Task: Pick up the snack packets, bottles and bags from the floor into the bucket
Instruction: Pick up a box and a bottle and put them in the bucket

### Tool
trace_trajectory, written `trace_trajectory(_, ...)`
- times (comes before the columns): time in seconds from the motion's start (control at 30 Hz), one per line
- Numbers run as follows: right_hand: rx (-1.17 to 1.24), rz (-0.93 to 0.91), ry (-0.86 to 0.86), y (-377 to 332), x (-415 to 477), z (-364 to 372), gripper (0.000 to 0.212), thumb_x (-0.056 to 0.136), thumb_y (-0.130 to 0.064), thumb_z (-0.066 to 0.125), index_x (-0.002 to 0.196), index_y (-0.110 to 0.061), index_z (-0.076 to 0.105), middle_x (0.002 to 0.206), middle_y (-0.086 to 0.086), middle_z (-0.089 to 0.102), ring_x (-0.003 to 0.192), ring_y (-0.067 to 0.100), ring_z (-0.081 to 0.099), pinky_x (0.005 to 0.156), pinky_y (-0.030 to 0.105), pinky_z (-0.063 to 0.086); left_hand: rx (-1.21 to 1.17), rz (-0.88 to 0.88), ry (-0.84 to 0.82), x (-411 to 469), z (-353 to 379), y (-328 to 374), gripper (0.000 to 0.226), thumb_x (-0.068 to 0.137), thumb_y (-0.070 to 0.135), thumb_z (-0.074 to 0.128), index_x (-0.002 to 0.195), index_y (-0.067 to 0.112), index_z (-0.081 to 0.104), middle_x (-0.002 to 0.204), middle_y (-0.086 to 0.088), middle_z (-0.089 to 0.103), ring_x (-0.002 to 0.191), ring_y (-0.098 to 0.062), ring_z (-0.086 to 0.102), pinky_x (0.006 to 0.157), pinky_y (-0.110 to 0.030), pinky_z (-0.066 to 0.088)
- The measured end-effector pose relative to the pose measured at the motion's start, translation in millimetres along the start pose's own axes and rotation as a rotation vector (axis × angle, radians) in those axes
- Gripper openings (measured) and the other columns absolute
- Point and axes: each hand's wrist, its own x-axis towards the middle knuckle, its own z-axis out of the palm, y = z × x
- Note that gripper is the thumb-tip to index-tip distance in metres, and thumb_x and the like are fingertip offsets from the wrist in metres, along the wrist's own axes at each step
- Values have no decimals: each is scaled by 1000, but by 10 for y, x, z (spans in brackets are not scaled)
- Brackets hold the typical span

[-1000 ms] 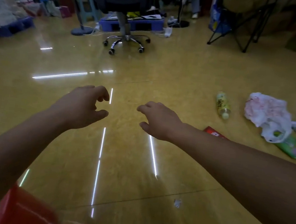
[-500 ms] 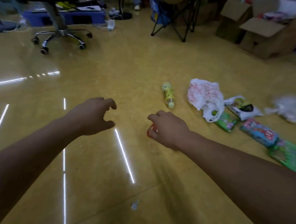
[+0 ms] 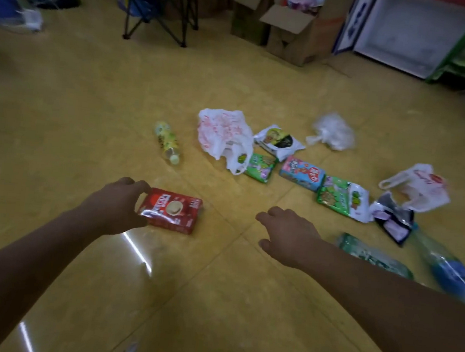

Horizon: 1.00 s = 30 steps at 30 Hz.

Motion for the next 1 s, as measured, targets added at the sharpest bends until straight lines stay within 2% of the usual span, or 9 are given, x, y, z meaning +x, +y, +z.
trace_trajectory(0.17,-17,148,-75,568,-303,249,59,91,-49,54,142,-27,34,141,5,39,122,29,45,89,41,49,44,70,-81,283,193,187,78,64,41,84,132,23,50,120,-7,56,109,-27,56,89,-37,49)
trace_trajectory(0.33,5,264,-143,1018,-569,499,69,89,-53,57,146,-27,28,150,8,31,130,31,41,96,44,47,143,133,-134,553,442,339,90,65,39,84,142,17,41,129,-8,54,123,-25,47,103,-33,35)
trace_trajectory(0.43,0,329,-188,1250,-709,678,76,88,-55,58,149,-29,22,154,9,25,132,33,38,99,45,45,262,130,-156,709,607,434,107,70,46,81,152,16,20,151,-13,35,142,-28,27,114,-36,20)
trace_trajectory(0.5,-10,370,-214,1402,-791,809,82,86,-57,59,151,-30,17,156,10,20,135,35,36,102,49,43,303,119,-171,814,714,437,120,65,52,82,155,20,9,158,-16,22,147,-30,16,119,-42,15)
trace_trajectory(0.63,37,464,-227,1673,-947,1038,94,84,-57,63,153,-30,6,161,10,6,143,38,23,106,53,38,307,76,-199,1070,979,310,150,39,60,87,152,36,-8,161,-14,8,147,-40,7,112,-62,25)
trace_trajectory(0.8,76,493,-235,1976,-1025,1218,107,81,-53,69,154,-27,-4,162,11,-13,148,39,6,111,57,29,362,36,-245,944,1043,526,148,47,48,92,150,40,-14,162,-7,-13,145,-44,-7,107,-69,25)
trace_trajectory(0.93,126,499,-230,2119,-975,1304,112,81,-52,70,154,-26,-12,160,10,-23,148,42,-4,114,57,22,283,60,-303,982,1175,442,146,54,31,93,148,38,-19,154,-15,-33,142,-52,13,108,-61,33)
trace_trajectory(1.0,143,503,-227,2162,-927,1381,115,81,-53,70,153,-25,-15,159,11,-24,147,43,-5,116,57,21,306,81,-290,976,1189,425,142,58,31,91,147,37,-20,155,-20,-28,139,-50,26,106,-57,40)
